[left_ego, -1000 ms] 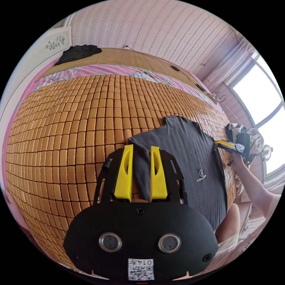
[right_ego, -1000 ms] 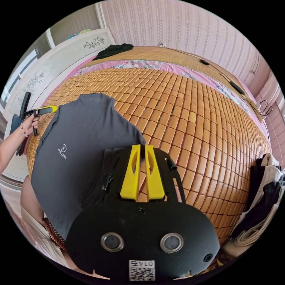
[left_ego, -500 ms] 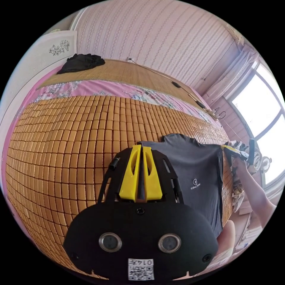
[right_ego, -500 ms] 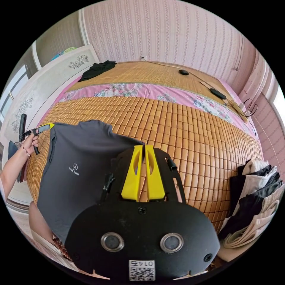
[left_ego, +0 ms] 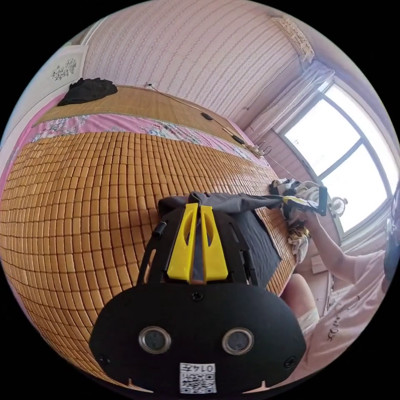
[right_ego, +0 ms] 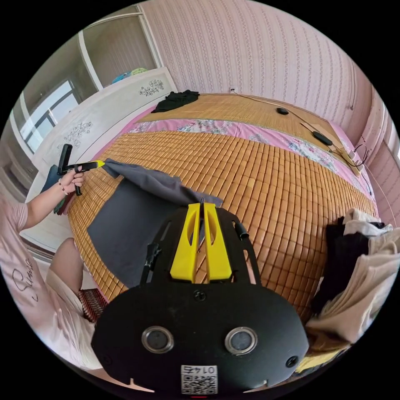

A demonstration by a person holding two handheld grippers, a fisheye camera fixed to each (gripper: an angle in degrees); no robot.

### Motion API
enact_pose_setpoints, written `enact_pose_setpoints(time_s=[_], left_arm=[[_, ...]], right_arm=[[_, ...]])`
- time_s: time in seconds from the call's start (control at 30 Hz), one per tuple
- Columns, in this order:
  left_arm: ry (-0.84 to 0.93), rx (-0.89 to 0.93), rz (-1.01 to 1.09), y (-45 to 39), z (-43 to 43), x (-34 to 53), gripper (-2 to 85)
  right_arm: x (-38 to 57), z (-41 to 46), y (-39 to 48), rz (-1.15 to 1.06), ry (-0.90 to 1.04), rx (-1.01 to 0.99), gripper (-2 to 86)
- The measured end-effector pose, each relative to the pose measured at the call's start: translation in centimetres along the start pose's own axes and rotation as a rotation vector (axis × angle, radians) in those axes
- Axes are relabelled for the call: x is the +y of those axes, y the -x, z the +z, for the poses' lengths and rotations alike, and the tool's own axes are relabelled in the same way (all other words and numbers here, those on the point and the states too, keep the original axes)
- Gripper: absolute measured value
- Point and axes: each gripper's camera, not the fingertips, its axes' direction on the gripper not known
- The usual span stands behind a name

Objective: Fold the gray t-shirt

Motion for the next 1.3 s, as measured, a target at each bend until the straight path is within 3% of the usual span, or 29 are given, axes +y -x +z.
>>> enact_pose_setpoints(time_s=[0.13,0.23,0.4,0.7,0.83,1.13,1.3], left_arm=[[0.116,-0.083,-0.02,0.1,0.5,7.5,-1.0],[0.099,-0.018,-0.137,1.4,0.2,10.3,-1.0],[0.162,-0.144,-0.124,2.1,0.6,12.8,-1.0],[0.164,-0.117,-0.093,2.6,0.6,15.4,-0.9],[0.258,-0.154,-0.093,2.8,2.3,17.0,-0.5],[0.219,-0.097,-0.261,5.2,0.5,20.8,5.0],[0.202,-0.198,-0.146,2.3,-0.2,21.0,2.0]], right_arm=[[7.9,3.2,0.6,0.132,0.149,-0.076,0.8],[10.5,2.7,0.9,0.207,0.084,-0.072,0.8],[11.6,1.7,0.6,0.244,0.056,-0.077,0.8],[12.0,1.3,1.3,0.168,0.127,-0.079,1.0],[13.3,3.6,1.2,0.205,0.203,-0.123,1.7],[16.5,4.4,2.0,0.215,0.26,0.033,4.8],[14.7,3.4,4.9,0.149,0.232,0.238,6.8]])
